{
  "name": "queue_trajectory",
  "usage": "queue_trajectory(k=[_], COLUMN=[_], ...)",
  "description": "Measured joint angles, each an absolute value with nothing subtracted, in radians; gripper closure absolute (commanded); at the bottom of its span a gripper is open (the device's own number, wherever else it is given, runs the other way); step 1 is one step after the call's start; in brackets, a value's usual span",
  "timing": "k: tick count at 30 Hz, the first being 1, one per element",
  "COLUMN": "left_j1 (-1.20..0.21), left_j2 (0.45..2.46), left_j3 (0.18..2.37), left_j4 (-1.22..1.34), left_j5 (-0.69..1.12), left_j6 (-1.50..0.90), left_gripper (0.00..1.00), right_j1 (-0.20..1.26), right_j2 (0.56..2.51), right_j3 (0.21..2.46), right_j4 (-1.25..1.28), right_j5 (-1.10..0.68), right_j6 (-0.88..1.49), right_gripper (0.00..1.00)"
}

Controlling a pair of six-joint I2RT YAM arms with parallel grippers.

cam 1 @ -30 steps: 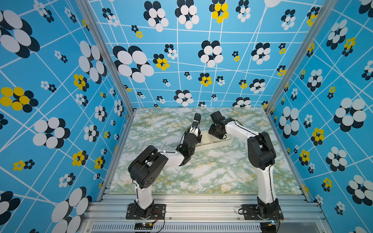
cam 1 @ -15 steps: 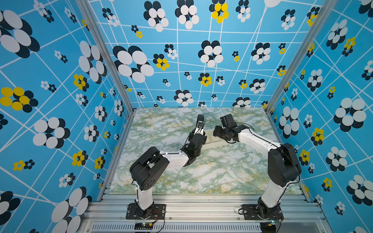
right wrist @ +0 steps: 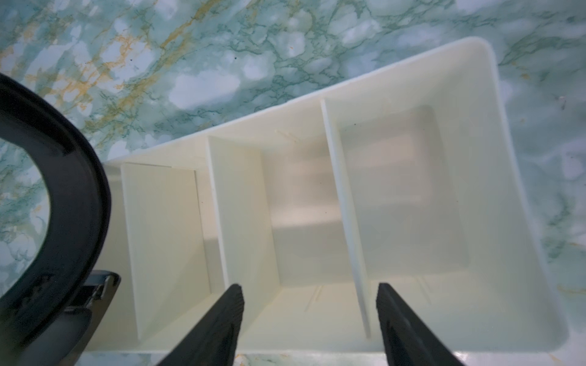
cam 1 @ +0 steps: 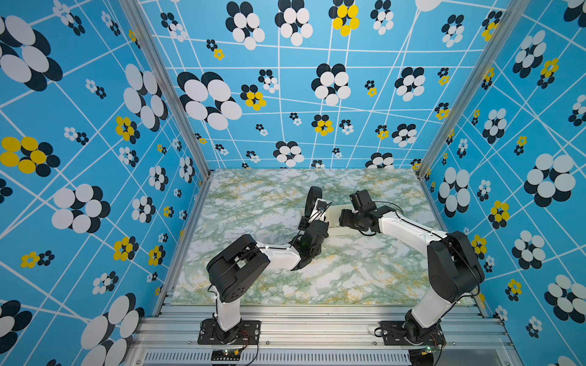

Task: Place the belts into the storage roll
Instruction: Place the belt in the container.

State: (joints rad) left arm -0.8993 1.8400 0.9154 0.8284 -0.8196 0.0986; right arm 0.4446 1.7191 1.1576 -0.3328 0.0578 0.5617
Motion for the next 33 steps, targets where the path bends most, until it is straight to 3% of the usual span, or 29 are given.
queue_trajectory(k=[15,33], left_j1=[-0.896,-0.838], left_j2=[1.840,1.845], left_j3=[0.873,0.873], left_j4=[0.817,0.685], left_j5=[-0.857,-0.783], left_j6=[-0.064,-0.327], left_gripper=[1.00,1.00], right_j1=[0.445,0.438], right_j2=[1.726,1.753], right_j3=[1.160,1.168], right_j4=[-0.336,-0.331], right_j5=[0.046,0.037], right_j6=[0.610,0.636], right_gripper=[0.30,0.30])
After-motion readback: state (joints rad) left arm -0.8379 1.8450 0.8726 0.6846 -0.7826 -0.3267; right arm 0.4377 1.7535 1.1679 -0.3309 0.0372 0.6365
